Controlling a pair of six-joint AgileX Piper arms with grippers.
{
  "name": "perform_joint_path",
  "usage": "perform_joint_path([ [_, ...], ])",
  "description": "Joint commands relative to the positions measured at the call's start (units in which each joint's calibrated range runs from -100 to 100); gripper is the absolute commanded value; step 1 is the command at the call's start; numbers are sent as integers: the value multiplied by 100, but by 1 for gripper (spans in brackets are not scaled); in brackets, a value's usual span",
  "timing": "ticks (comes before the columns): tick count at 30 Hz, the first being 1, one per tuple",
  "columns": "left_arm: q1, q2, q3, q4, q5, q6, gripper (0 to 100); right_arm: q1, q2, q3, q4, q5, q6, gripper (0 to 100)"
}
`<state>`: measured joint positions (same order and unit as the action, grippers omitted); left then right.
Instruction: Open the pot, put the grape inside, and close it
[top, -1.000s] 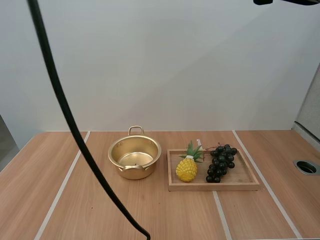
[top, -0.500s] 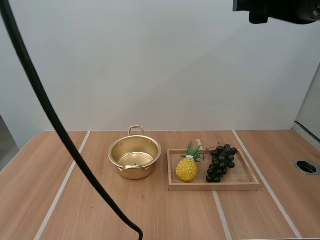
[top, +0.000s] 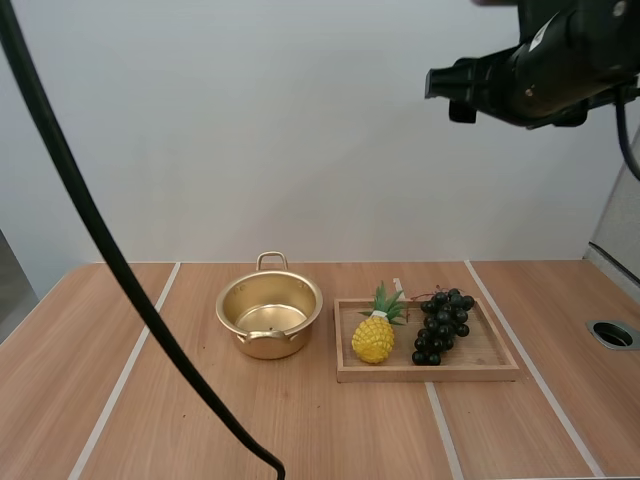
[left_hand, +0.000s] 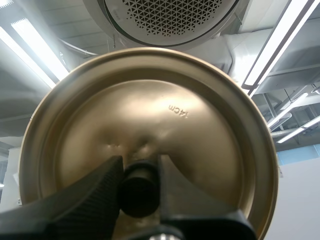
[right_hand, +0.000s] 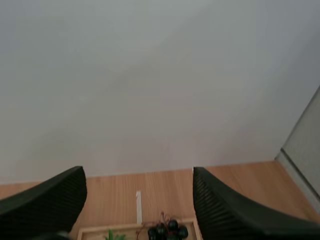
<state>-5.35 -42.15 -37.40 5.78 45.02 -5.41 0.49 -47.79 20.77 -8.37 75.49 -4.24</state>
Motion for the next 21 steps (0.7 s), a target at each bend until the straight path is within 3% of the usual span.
perform_joint_path([
  [1,-3,-11,-30,41,-193,-44,0,-22,528,13,-44,803,59,100],
  [8,-3,-11,-30,41,-193,-44,0,-22,1611,13,-44,2399,254,100],
  [15,-3,-11,-30,41,-193,-44,0,-22,2001,13,-297,2426,316,100],
  [21,-3,-11,-30,41,-193,-44,0,-22,2012,13,-1,1884,473,100],
])
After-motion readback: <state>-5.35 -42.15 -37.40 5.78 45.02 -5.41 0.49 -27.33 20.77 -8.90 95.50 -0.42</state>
